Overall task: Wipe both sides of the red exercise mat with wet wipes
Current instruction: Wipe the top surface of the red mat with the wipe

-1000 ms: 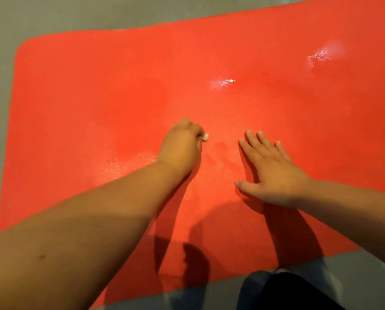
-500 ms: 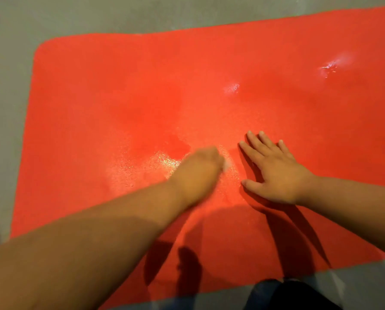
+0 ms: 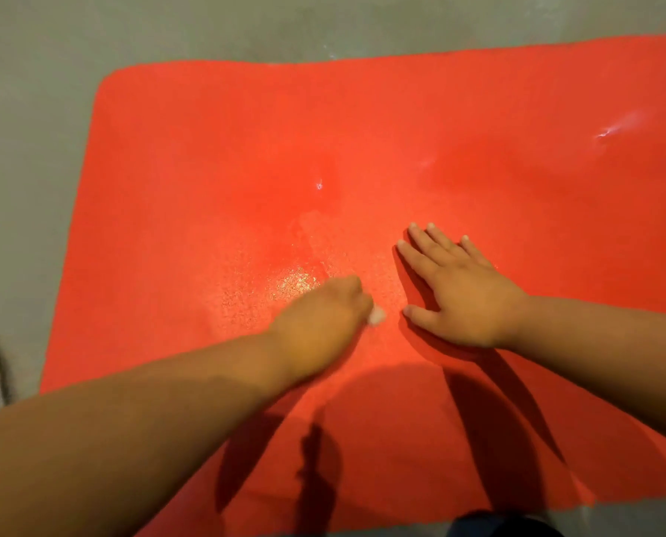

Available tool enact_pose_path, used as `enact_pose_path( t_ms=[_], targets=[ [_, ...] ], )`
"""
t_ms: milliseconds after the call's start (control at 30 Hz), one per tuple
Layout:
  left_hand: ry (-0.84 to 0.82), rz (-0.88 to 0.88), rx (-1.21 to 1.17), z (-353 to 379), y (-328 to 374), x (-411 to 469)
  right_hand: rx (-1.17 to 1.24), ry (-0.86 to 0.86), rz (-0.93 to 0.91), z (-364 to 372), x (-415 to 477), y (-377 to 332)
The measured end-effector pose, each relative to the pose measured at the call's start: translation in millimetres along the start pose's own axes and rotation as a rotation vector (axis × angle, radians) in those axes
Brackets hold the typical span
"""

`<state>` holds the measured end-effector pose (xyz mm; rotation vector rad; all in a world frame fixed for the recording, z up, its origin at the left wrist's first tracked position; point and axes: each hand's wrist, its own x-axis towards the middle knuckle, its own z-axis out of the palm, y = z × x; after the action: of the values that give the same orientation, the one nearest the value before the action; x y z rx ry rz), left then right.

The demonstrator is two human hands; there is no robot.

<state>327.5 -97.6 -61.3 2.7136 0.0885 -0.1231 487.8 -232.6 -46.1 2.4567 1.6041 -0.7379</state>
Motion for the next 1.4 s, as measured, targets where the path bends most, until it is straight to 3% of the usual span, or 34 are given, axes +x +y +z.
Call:
enact_pose_path(
  t_ms=[67, 133, 200, 300, 333, 367, 467, 533, 600, 633, 733, 800, 867, 967, 1033, 1067, 1133, 1233, 1267, 1333, 1400],
  targets=[
    [-0.167, 0.291, 0.042, -9, -9, -18, -0.016, -0.009, -0.001, 1, 2, 0],
    [-0.151, 0.403, 0.167, -20, -43, -9, -0.023, -0.012, -0.009, 3, 1, 0],
    [0.018, 0.177, 0.219, -32, -79, 13, -0.023, -0.009, -0.013, 4, 1, -1],
    [0.261, -0.431, 0.135, -35, -109, 32, -0.017, -0.006, -0.015, 4, 1, -5],
    [0.269, -0.528, 0.105, -30, -100, 30, -0.012, -0.004, -0.015, 5, 2, -7],
    [0.263, -0.517, 0.091, -22, -86, 24, -0.007, -0.003, -0.016, 5, 2, -8],
    [0.151, -0.080, 0.060, -4, -39, -13, 0.001, -0.009, -0.039, 5, 3, -13],
    [-0.033, 0.188, 0.070, -7, -39, -31, 0.001, 0.002, -0.058, 6, 5, -15],
    [-0.079, 0.226, 0.166, -21, -68, -25, 0.001, 0.006, -0.072, 5, 8, -19],
    [-0.011, 0.123, 0.199, -29, -86, -17, 0.003, 0.009, -0.078, 4, 10, -21],
    [0.216, -0.459, 0.233, -54, -135, 7, 0.001, 0.020, -0.085, 2, 16, -28],
    [0.264, -0.659, 0.197, -50, -129, 11, 0.004, 0.026, -0.089, -1, 22, -32],
    [0.224, -0.579, 0.173, -32, -97, 5, 0.011, 0.022, -0.095, -2, 25, -35],
    [0.109, -0.144, 0.069, -15, -57, -28, -0.019, -0.005, -0.117, 0, 27, -38],
    [-0.057, 0.073, 0.112, -25, -72, -39, -0.037, -0.013, -0.122, 3, 27, -39],
    [-0.090, 0.091, 0.161, -34, -87, -38, -0.039, -0.011, -0.118, 4, 28, -39],
    [-0.023, -0.123, 0.237, -49, -120, -29, -0.044, -0.014, -0.114, 3, 28, -39],
    [0.198, -0.703, 0.165, -57, -140, -22, -0.047, -0.032, -0.110, 3, 26, -38],
    [0.231, -0.797, 0.120, -50, -125, -20, -0.052, -0.038, -0.109, 3, 25, -38],
    [0.220, -0.745, 0.047, -28, -79, -16, -0.078, -0.044, -0.112, 3, 22, -39],
    [0.140, -0.526, 0.009, -7, -29, -20, -0.107, -0.053, -0.122, 6, 16, -39]
  ],
)
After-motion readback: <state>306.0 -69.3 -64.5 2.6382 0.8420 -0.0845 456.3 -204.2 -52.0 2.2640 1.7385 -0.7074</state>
